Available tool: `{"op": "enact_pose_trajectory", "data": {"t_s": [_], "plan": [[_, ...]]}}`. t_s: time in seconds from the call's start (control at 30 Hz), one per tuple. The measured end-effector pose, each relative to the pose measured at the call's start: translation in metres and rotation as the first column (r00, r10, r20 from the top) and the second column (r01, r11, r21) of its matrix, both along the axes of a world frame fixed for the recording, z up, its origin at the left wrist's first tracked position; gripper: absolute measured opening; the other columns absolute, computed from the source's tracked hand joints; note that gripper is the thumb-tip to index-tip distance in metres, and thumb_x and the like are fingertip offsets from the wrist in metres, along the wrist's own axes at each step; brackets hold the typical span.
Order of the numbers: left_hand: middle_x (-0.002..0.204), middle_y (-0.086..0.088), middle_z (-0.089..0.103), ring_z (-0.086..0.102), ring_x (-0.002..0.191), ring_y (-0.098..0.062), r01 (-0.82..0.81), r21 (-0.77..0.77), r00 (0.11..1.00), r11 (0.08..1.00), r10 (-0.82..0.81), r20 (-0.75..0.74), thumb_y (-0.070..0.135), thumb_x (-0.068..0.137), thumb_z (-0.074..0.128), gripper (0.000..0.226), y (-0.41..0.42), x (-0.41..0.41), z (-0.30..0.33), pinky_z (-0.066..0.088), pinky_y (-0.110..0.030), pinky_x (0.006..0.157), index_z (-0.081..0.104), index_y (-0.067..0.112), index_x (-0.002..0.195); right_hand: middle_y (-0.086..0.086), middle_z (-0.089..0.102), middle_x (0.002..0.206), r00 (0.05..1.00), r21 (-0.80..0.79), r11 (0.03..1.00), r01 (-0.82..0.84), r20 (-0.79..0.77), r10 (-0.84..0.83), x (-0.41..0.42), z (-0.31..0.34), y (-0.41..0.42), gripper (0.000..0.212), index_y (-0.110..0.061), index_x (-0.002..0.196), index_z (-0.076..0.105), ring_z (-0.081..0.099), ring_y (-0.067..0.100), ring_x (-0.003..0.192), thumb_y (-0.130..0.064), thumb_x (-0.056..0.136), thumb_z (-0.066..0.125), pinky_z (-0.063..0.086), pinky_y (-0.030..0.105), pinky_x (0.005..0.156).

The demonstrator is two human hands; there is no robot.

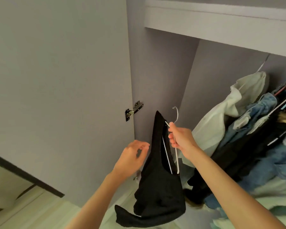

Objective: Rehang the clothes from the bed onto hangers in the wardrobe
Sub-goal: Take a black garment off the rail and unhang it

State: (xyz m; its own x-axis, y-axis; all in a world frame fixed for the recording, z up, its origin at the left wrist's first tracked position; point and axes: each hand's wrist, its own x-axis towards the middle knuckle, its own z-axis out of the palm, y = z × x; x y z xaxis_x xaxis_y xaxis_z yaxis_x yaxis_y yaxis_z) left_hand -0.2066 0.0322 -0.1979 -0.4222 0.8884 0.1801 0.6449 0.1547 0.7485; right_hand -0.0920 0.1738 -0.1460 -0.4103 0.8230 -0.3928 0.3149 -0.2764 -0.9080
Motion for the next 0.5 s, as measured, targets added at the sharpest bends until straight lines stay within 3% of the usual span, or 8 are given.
{"op": "enact_pose_trajectory", "data": {"t_s": [0.13, 0.23, 0.4, 0.5], "plan": [[0.114, 0.007, 0.057, 0.05, 0.098, 0.0, -0.09, -0.041, 0.993, 0.995, 0.087, -0.075, 0.023, 0.097, 0.044, 0.027, -0.03, -0.002, -0.009, 0.039, -0.011, 0.089, 0.06, 0.017, 0.119, 0.0, 0.052, 0.062, 0.97, 0.147, 0.965, -0.218, 0.142, 0.197, 0.014, -0.013, -0.023, 0.034, -0.008, 0.094, 0.065, 0.044, 0.011, 0.052, -0.035, 0.096, 0.045, 0.04, 0.022, 0.055], [0.12, 0.002, 0.056, 0.048, 0.111, -0.009, -0.194, -0.054, 0.968, 0.98, 0.182, -0.174, 0.021, 0.097, 0.045, 0.029, -0.051, -0.001, -0.016, 0.029, -0.01, 0.092, 0.058, 0.016, 0.122, -0.001, 0.054, 0.061, 0.924, 0.254, 0.898, -0.359, 0.231, 0.305, 0.017, -0.02, -0.031, 0.038, -0.01, 0.092, 0.068, 0.047, 0.01, 0.054, -0.037, 0.097, 0.042, 0.041, 0.027, 0.069], [0.126, -0.001, 0.054, 0.046, 0.118, -0.02, -0.403, -0.08, 0.901, 0.912, 0.379, -0.209, 0.018, 0.096, 0.047, 0.032, -0.086, 0.015, -0.028, 0.031, -0.023, 0.097, 0.054, 0.016, 0.127, -0.002, 0.055, 0.061, 0.801, 0.339, 0.738, -0.584, 0.388, 0.455, 0.029, -0.033, -0.043, 0.041, -0.017, 0.084, 0.069, 0.053, 0.013, 0.066, -0.037, 0.098, 0.037, 0.036, 0.027, 0.068], [0.134, 0.0, 0.049, 0.04, 0.125, -0.023, -0.49, -0.146, 0.857, 0.859, 0.445, -0.259, 0.026, 0.095, 0.048, 0.037, -0.11, 0.036, -0.04, 0.03, -0.034, 0.103, 0.049, 0.019, 0.131, -0.003, 0.051, 0.059, 0.684, 0.319, 0.609, -0.726, 0.431, 0.589, 0.037, -0.042, -0.059, 0.04, -0.019, 0.083, 0.07, 0.05, 0.009, 0.062, -0.039, 0.098, 0.038, 0.037, 0.022, 0.062]]}}
